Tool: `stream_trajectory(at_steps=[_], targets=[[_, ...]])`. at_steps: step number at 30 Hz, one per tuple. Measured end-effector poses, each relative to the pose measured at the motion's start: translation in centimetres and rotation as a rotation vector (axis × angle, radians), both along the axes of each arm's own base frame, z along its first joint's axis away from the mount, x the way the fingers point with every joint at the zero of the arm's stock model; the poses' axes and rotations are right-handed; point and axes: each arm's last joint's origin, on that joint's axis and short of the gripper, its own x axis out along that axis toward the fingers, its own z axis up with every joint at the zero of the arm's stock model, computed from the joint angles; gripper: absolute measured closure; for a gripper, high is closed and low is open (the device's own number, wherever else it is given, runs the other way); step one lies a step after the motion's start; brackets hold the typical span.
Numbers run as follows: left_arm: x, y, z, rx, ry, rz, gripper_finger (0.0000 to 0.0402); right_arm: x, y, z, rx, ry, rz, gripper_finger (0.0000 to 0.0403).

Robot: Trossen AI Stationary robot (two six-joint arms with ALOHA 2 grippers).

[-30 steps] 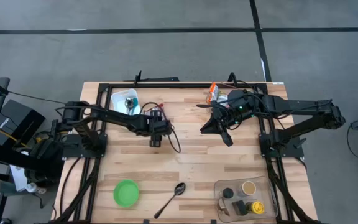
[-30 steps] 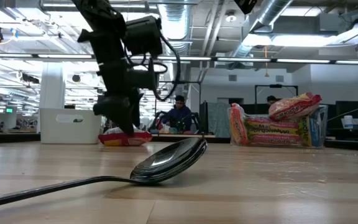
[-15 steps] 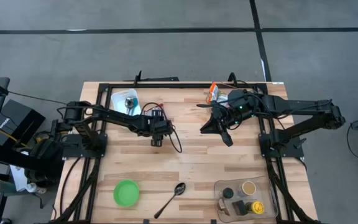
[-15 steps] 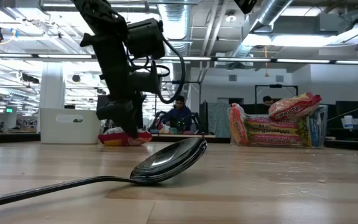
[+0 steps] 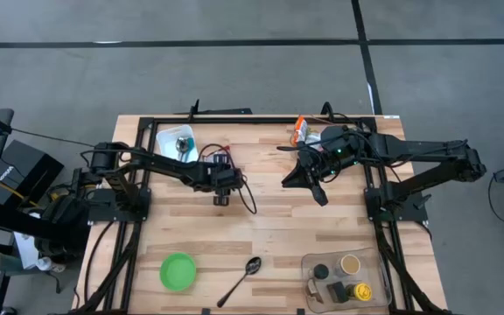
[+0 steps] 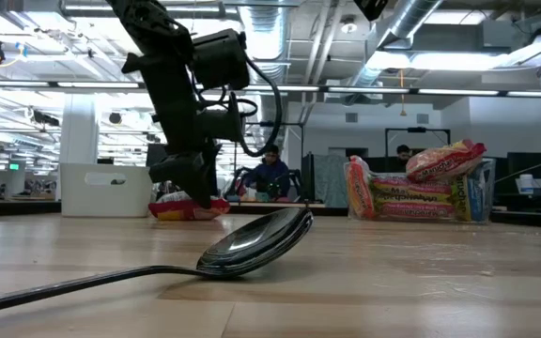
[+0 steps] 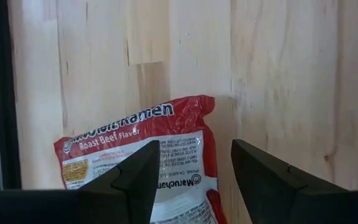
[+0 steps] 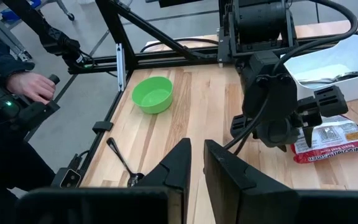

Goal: Pick & Place Food Item
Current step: Put the red noodle pack into the top transparent bin

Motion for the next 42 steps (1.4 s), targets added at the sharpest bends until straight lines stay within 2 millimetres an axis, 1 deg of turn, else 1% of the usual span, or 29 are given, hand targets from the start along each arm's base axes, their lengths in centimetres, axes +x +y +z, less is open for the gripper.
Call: stream_trajectory(at_steps=[7,12,16,22,31,39,42], targets=[[-1.0,-0.1,-1.3,0.004,0.023,0.001,0.0214,0.0,0.0,0.0,0.000,0.000,0.001,0.0363],[-1.1,-0.1,-1.4,0.031,0.030,0.011,0.0230,0.0,0.0,0.0,0.000,0.000,0.001,0.0363],[-1.0,0.0,-1.3,0.049,0.007,0.018,0.0252,0.0,0.0,0.0,0.000,0.000,0.001,0.0363],[-0.7,0.0,-1.2,0.051,-0.025,0.019,0.0296,0.0,0.0,0.0,0.000,0.000,0.001,0.0363],[-0.7,0.0,-1.2,0.054,-0.030,0.021,0.0353,0.0,0.0,0.0,0.000,0.000,0.000,0.0363],[-0.6,0.0,-1.2,0.054,-0.030,0.021,0.0396,0.0,0.0,0.0,-0.007,-0.002,0.003,0.0363],[-0.6,0.0,-1.2,0.054,-0.030,0.020,0.0400,0.0,0.0,0.0,-0.007,-0.002,0.003,0.0363]])
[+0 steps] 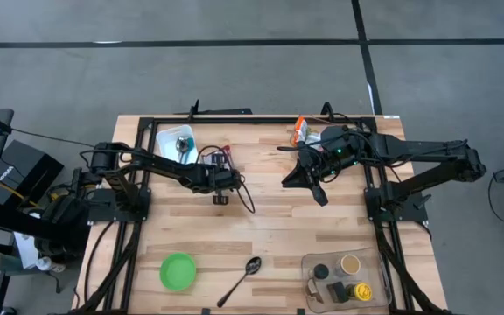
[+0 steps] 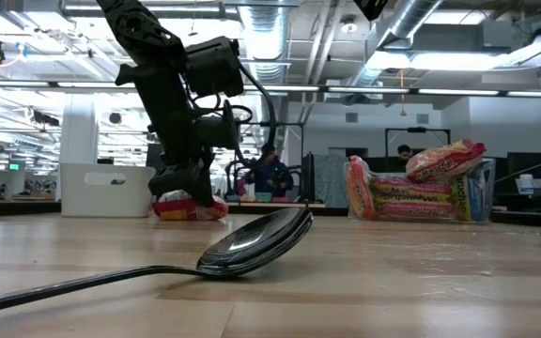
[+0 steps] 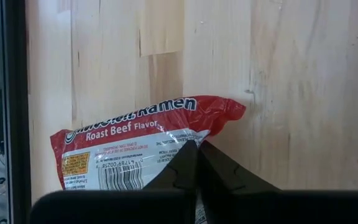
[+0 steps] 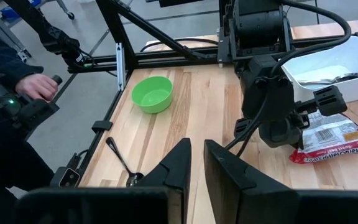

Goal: Pick & Place Food Item
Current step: Put the red noodle pack into the top transparent bin

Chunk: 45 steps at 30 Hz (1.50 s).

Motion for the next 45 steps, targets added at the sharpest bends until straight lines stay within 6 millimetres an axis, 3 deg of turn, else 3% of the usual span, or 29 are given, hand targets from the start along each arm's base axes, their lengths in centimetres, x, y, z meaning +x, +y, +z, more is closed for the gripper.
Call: stream_trajectory(at_steps=[5,10,26,35,45], targets=[[0.0,0.0,0.3,-0.002,-0.008,-0.001,0.0400,0.0,0.0,0.0,-0.001,0.000,0.000,0.0363],[-0.2,-0.4,1.9,0.001,-0.070,-0.014,0.0401,0.0,0.0,0.0,-0.001,0.000,0.000,0.0363],[-2.7,-2.5,10.1,-0.099,-0.464,0.039,0.0401,0.0,0.0,0.0,0.000,0.000,0.000,0.0363],[-4.9,-3.6,14.0,-0.388,-0.647,-0.061,0.0401,0.0,0.0,0.0,0.000,-0.001,0.001,0.0363],[-6.8,-4.4,16.4,-0.627,-0.706,-0.250,0.0401,0.2,0.0,0.4,0.097,-0.016,-0.047,0.0363]])
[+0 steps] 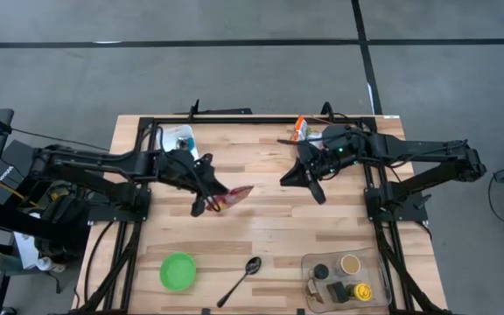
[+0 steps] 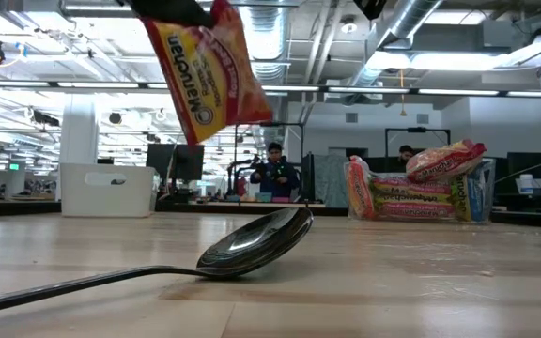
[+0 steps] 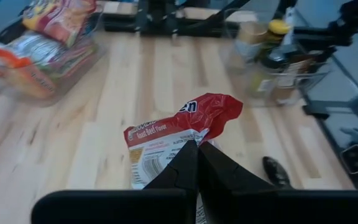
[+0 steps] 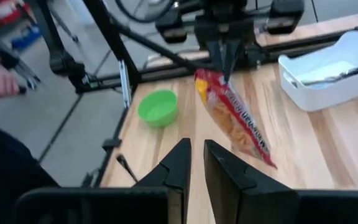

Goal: Pick & Place Food Item
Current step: Put the red noodle pack into the top transparent bin

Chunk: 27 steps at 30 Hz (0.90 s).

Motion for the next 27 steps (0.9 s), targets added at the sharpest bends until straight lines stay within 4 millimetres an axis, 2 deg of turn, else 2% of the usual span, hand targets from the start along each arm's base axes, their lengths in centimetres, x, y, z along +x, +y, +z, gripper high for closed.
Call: stream_trajectory(at_steps=[8,15,23,27], targets=[[-0.3,0.0,0.8,-0.010,-0.054,-0.017,0.0401,0.5,0.0,1.2,0.097,-0.105,-0.040,0.0363],[-0.1,-0.3,1.4,-0.054,-0.120,-0.109,0.0401,0.6,-0.3,1.6,0.091,-0.150,-0.046,0.0363],[0.2,-0.3,2.2,-0.053,-0.212,-0.115,0.0401,0.6,-0.4,1.6,0.086,-0.148,-0.049,0.0363],[0.4,-0.3,2.7,-0.051,-0.263,-0.115,0.0401,0.4,-0.4,1.1,-0.008,-0.121,-0.016,0.0363]])
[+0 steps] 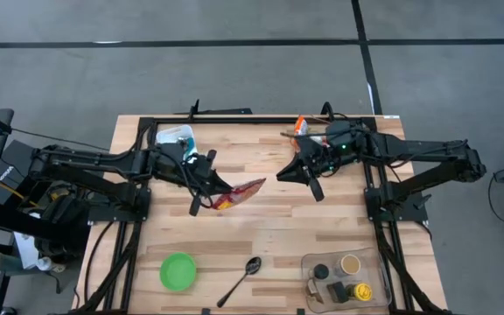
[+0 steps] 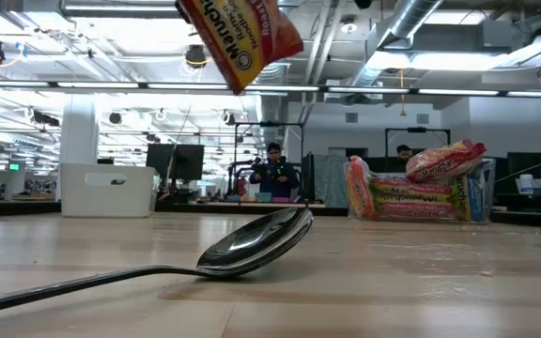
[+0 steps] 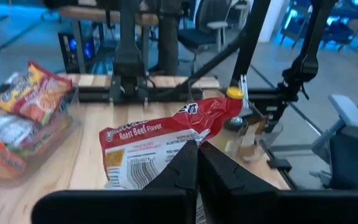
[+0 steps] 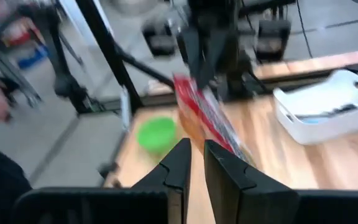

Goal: Pick & Place Food Item
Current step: Put the red noodle pack into the top transparent bin

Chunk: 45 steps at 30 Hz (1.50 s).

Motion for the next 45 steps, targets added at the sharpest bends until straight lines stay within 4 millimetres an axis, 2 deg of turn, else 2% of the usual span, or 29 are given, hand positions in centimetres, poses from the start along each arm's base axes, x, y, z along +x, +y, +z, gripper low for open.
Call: stream_trajectory(at_steps=[6,10,18,24,31,37,45], targets=[[0.1,0.0,0.3,0.003,-0.030,0.014,0.0401,-0.5,-0.4,-1.5,-0.138,0.147,-0.077,0.0363],[0.1,0.1,0.3,0.006,-0.029,0.027,0.0401,-0.7,-0.6,-1.8,-0.223,0.180,-0.129,0.0363],[1.0,0.0,-0.3,0.026,-0.029,0.016,0.0401,-0.3,-0.7,-2.1,-0.236,0.191,-0.146,0.0363],[2.4,-0.1,-0.7,0.020,-0.076,-0.004,0.0401,1.3,-1.1,-4.0,-0.236,0.282,-0.147,0.0361],[2.3,-0.1,-0.9,0.016,-0.047,-0.004,0.0401,2.0,-1.5,-5.6,-0.239,0.377,-0.113,0.0347],[2.3,-0.1,-0.8,-0.009,-0.051,0.002,0.0401,1.7,-1.4,-5.1,-0.203,0.340,-0.059,0.0346],[2.3,-0.1,-0.5,-0.019,-0.074,-0.021,0.0401,1.9,-1.0,-5.5,-0.176,0.354,0.004,0.0334]])
